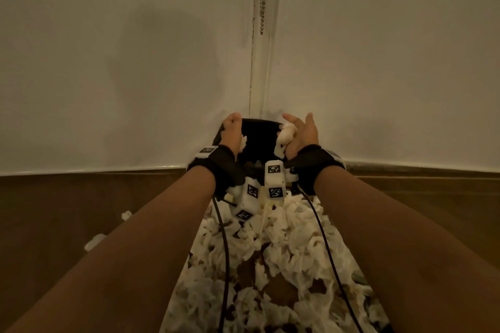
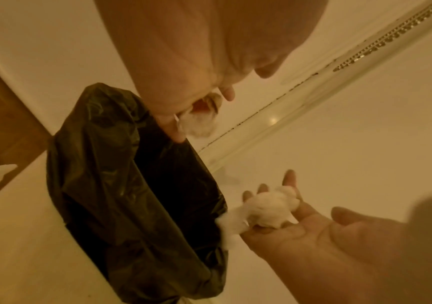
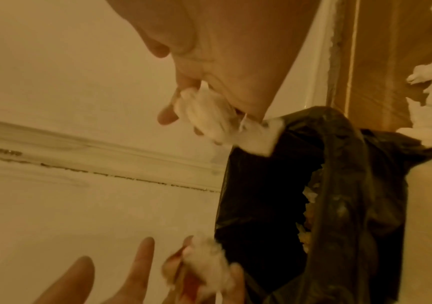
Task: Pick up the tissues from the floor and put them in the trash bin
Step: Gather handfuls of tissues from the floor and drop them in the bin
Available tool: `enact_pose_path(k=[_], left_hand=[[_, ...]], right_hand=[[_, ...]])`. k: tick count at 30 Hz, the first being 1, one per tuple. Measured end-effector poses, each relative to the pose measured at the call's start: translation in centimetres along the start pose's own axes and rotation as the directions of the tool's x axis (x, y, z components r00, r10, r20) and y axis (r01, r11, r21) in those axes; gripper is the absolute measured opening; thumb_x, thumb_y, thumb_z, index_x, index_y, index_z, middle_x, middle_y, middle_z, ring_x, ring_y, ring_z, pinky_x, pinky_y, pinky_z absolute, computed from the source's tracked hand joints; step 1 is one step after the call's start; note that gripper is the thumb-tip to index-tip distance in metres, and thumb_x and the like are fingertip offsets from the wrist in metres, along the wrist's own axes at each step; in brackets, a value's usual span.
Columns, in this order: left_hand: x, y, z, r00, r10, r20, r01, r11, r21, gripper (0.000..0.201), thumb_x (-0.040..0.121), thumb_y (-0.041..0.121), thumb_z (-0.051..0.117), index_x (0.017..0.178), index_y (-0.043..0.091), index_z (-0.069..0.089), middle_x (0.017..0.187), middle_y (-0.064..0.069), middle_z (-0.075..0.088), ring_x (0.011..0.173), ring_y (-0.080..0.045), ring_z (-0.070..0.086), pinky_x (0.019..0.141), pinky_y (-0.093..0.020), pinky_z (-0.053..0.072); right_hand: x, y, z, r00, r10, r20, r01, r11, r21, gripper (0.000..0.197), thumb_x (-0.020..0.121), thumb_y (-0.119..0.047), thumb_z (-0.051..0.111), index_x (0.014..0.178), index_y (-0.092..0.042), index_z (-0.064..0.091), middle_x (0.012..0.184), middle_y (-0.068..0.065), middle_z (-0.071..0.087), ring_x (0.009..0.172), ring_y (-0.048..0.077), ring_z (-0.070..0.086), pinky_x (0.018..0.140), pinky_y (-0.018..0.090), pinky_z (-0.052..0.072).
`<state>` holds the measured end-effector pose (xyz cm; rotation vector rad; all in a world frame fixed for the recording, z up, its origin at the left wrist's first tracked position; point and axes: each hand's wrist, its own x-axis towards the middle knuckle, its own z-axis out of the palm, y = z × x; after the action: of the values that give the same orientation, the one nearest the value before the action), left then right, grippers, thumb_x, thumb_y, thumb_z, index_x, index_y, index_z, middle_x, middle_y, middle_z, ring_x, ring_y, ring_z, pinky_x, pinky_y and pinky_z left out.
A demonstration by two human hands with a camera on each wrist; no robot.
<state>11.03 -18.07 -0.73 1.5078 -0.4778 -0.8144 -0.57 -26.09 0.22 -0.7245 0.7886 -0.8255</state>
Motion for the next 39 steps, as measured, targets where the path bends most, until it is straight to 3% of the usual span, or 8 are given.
enact_pose_path(k=[3, 9, 13, 16, 20, 31, 37, 39], left_hand=[[0.0, -0.6, -0.2, 0.998, -0.023, 0.052, 0.021, 0.999, 0.046, 0.058, 0.097, 0.05, 0.027, 0.146, 0.017, 0.027, 0.148, -0.017, 0.032, 0.128, -0.032, 0.041, 0.111, -0.046, 0.031], [-0.3, -1.3, -0.9, 0.999, 0.022, 0.024, -0.025, 0.99, 0.137, 0.054, 0.097, 0.048, 0.029, 0.144, 0.021, 0.028, 0.145, -0.01, 0.034, 0.13, -0.03, 0.036, 0.109, -0.045, 0.031], [-2.3, -2.4, -0.8, 0.995, 0.079, 0.06, -0.09, 0.972, 0.216, 0.036, 0.099, 0.036, 0.035, 0.103, 0.017, 0.065, 0.083, 0.004, 0.058, 0.063, -0.008, 0.046, 0.057, -0.023, 0.037], [-4.6, -5.0, -0.1, 0.982, 0.126, 0.144, -0.17, 0.921, 0.352, 0.04, 0.099, 0.031, 0.036, 0.073, 0.022, 0.064, 0.065, 0.005, 0.055, 0.055, -0.009, 0.045, 0.054, -0.022, 0.035], [-8.3, -9.3, 0.4, 0.952, 0.08, 0.297, -0.245, 0.779, 0.577, 0.027, 0.097, 0.026, 0.041, 0.093, 0.018, 0.067, 0.071, 0.006, 0.06, 0.062, -0.009, 0.053, 0.057, -0.021, 0.042], [-11.5, -17.6, -1.3, 0.888, -0.239, 0.392, -0.337, 0.24, 0.91, 0.031, 0.095, 0.012, 0.042, 0.113, 0.02, 0.065, 0.124, -0.007, 0.059, 0.11, -0.025, 0.055, 0.091, -0.028, 0.043], [-11.2, -21.2, -0.9, 0.834, -0.325, 0.446, -0.42, 0.149, 0.895, 0.03, 0.094, 0.019, 0.049, 0.123, 0.017, 0.058, 0.129, -0.012, 0.05, 0.115, -0.028, 0.05, 0.095, -0.032, 0.041], [-11.1, -22.3, -0.4, 0.822, -0.352, 0.447, -0.44, 0.106, 0.892, 0.033, 0.091, 0.022, 0.054, 0.124, 0.016, 0.055, 0.128, -0.012, 0.046, 0.113, -0.029, 0.049, 0.095, -0.033, 0.041]], right_hand=[[0.0, 0.2, -0.8, 0.998, 0.032, 0.055, -0.026, 0.993, -0.116, 0.072, 0.094, -0.062, 0.012, 0.13, -0.016, 0.055, 0.149, 0.013, 0.035, 0.14, 0.029, 0.026, 0.116, 0.048, 0.02], [-1.7, -1.2, -2.5, 1.0, 0.026, 0.017, -0.022, 0.984, -0.175, 0.073, 0.092, -0.066, 0.01, 0.136, -0.021, 0.048, 0.151, 0.01, 0.032, 0.141, 0.028, 0.023, 0.114, 0.042, 0.015], [-3.7, -1.2, -4.7, 0.998, 0.06, -0.03, -0.065, 0.974, -0.219, 0.071, 0.093, -0.065, 0.015, 0.13, -0.019, 0.053, 0.134, 0.01, 0.049, 0.128, 0.028, 0.04, 0.107, 0.04, 0.029], [-5.7, 0.0, -6.1, 0.993, 0.058, -0.1, -0.08, 0.969, -0.232, 0.061, 0.097, -0.057, 0.025, 0.121, -0.012, 0.058, 0.104, 0.008, 0.058, 0.096, 0.024, 0.053, 0.08, 0.034, 0.044], [-8.1, 4.0, -9.0, 0.977, 0.096, -0.191, -0.164, 0.911, -0.379, 0.028, 0.097, -0.029, 0.044, 0.1, -0.009, 0.063, 0.078, 0.006, 0.059, 0.062, 0.017, 0.05, 0.056, 0.027, 0.038], [-10.2, 13.3, -13.5, 0.949, 0.254, -0.188, -0.291, 0.473, -0.831, 0.026, 0.096, -0.007, 0.045, 0.114, -0.003, 0.063, 0.089, 0.012, 0.065, 0.08, 0.025, 0.063, 0.075, 0.033, 0.055], [-9.7, 16.6, -15.1, 0.871, 0.404, -0.279, -0.183, -0.26, -0.948, 0.053, 0.09, -0.04, 0.054, 0.138, -0.018, 0.046, 0.139, 0.011, 0.046, 0.123, 0.033, 0.047, 0.102, 0.046, 0.043], [-9.7, 17.7, -15.5, 0.852, 0.467, -0.238, -0.085, -0.325, -0.942, 0.052, 0.086, -0.043, 0.058, 0.131, -0.018, 0.049, 0.125, 0.009, 0.054, 0.112, 0.031, 0.054, 0.09, 0.04, 0.048]])
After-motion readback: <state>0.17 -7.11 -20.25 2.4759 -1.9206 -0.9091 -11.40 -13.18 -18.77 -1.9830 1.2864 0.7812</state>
